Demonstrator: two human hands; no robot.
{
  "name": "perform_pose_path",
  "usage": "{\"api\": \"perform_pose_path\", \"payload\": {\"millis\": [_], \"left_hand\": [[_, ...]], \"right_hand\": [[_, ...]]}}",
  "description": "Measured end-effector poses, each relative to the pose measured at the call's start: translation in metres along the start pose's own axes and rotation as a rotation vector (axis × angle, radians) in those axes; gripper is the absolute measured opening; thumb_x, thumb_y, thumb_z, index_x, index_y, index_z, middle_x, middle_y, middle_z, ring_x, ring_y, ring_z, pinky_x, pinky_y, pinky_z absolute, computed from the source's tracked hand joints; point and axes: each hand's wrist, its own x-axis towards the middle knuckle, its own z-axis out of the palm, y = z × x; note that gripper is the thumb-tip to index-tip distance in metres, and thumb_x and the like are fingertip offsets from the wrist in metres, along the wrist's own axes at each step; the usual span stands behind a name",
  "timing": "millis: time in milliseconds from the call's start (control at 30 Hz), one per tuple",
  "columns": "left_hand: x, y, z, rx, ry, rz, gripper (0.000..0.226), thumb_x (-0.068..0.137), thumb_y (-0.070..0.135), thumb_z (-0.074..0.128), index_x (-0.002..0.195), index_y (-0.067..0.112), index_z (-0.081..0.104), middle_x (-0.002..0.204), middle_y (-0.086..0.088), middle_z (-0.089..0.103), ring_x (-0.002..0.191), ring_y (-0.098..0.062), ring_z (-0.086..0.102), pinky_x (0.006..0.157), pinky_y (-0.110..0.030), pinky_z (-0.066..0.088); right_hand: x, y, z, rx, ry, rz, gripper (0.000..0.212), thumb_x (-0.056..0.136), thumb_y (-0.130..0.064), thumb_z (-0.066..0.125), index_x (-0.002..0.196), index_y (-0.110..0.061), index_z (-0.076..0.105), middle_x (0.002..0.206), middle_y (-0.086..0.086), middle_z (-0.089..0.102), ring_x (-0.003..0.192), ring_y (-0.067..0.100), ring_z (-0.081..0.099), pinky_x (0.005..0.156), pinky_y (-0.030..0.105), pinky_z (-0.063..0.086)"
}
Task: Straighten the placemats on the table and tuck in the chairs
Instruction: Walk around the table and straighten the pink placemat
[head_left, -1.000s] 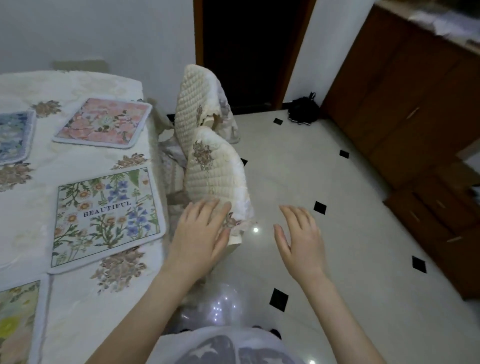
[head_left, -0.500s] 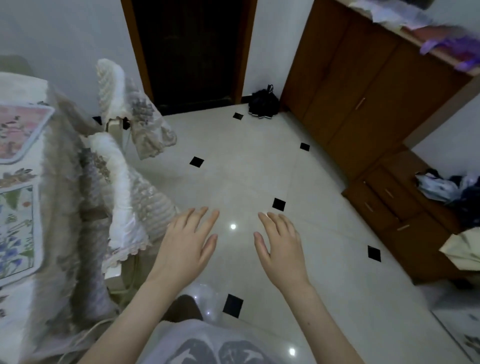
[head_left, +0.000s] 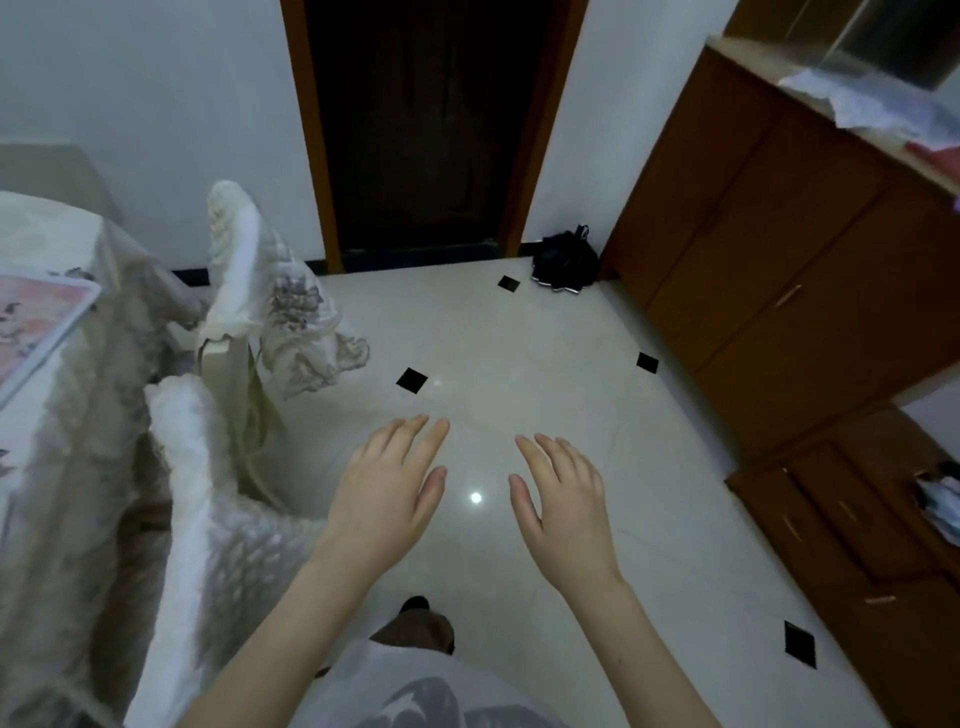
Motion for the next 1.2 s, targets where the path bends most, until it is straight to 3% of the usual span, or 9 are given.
{"api": "perform_pose_path", "payload": {"millis": [233,433,667,900,1200], "left_hand": [[0.107,-0.056,-0.043,0.036,0.119,-0.079,0.051,0.094,0.037,0.030,0.139,0.015,0.040,0.137,-0.010,0.052,0.124,-0.030,0.047,0.100,-0.047,0.043],[0.176,-0.084,-0.033,0.019,0.122,-0.171,0.051,0.094,0.036,0.030,0.139,0.013,0.040,0.137,-0.009,0.051,0.126,-0.028,0.046,0.102,-0.045,0.041],[0.289,-0.108,-0.016,0.048,0.150,-0.353,0.053,0.094,0.040,0.026,0.140,0.016,0.038,0.139,-0.007,0.050,0.127,-0.028,0.044,0.100,-0.045,0.042],[0.406,-0.125,-0.044,0.084,0.275,-0.535,0.052,0.095,0.039,0.028,0.140,0.015,0.039,0.135,-0.009,0.053,0.123,-0.028,0.047,0.099,-0.044,0.044],[0.473,-0.185,-0.055,0.117,0.320,-0.763,0.049,0.095,0.035,0.032,0.136,0.012,0.043,0.131,-0.010,0.055,0.119,-0.029,0.049,0.100,-0.043,0.043]], "right_hand": [[0.144,-0.020,0.006,0.033,0.002,-0.122,0.042,0.096,-0.030,0.046,0.135,-0.016,0.047,0.136,0.008,0.053,0.130,0.029,0.044,0.107,0.051,0.036],[0.236,-0.012,0.031,0.057,-0.088,-0.202,0.043,0.095,-0.032,0.043,0.135,-0.015,0.048,0.136,0.008,0.054,0.130,0.028,0.045,0.106,0.051,0.036],[0.383,0.011,0.058,0.090,-0.157,-0.349,0.045,0.095,-0.035,0.040,0.135,-0.017,0.047,0.136,0.006,0.054,0.129,0.026,0.045,0.109,0.049,0.036],[0.543,0.017,0.057,0.133,-0.215,-0.548,0.049,0.096,-0.041,0.032,0.135,-0.017,0.047,0.136,0.007,0.054,0.129,0.027,0.045,0.109,0.048,0.035],[0.666,-0.023,0.115,0.146,-0.370,-0.770,0.044,0.097,-0.034,0.041,0.138,-0.019,0.041,0.138,0.005,0.052,0.130,0.023,0.042,0.110,0.046,0.035]]}}
